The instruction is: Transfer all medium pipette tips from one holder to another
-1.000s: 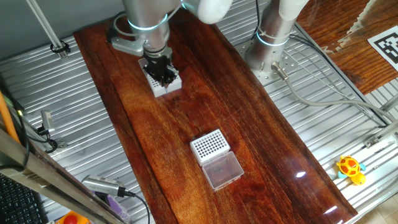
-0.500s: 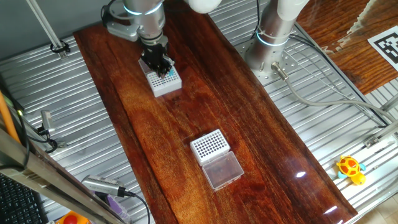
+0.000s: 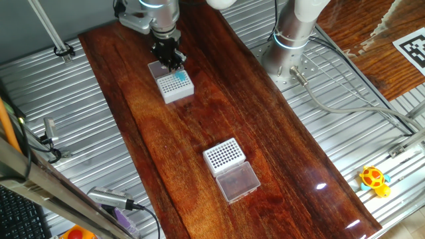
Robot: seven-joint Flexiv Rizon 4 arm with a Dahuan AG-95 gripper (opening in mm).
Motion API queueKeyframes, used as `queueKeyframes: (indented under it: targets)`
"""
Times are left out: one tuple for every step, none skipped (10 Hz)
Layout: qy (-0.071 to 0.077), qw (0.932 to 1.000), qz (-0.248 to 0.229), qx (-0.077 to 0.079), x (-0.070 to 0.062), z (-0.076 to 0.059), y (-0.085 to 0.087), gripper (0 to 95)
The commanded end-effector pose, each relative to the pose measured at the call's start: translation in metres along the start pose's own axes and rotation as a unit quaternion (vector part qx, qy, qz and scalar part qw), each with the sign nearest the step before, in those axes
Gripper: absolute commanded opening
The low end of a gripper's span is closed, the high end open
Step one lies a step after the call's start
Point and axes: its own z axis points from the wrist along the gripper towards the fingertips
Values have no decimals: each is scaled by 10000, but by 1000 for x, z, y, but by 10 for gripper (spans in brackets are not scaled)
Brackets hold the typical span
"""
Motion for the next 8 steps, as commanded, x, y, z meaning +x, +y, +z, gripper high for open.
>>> queueKeyframes:
  targets:
    - [-15,10000,48,9,2,3,1,0]
    - [-21,10000,47,16,3,5,1,0]
    - [-32,10000,44,24,3,8,1,0]
    - [-43,10000,36,35,4,9,0,0]
    - [-51,10000,12,38,5,10,-1,0]
    - [-54,10000,-20,44,9,11,-3,0]
    - [-52,10000,-35,49,11,11,-4,0]
    - [-54,10000,-53,48,13,11,-5,0]
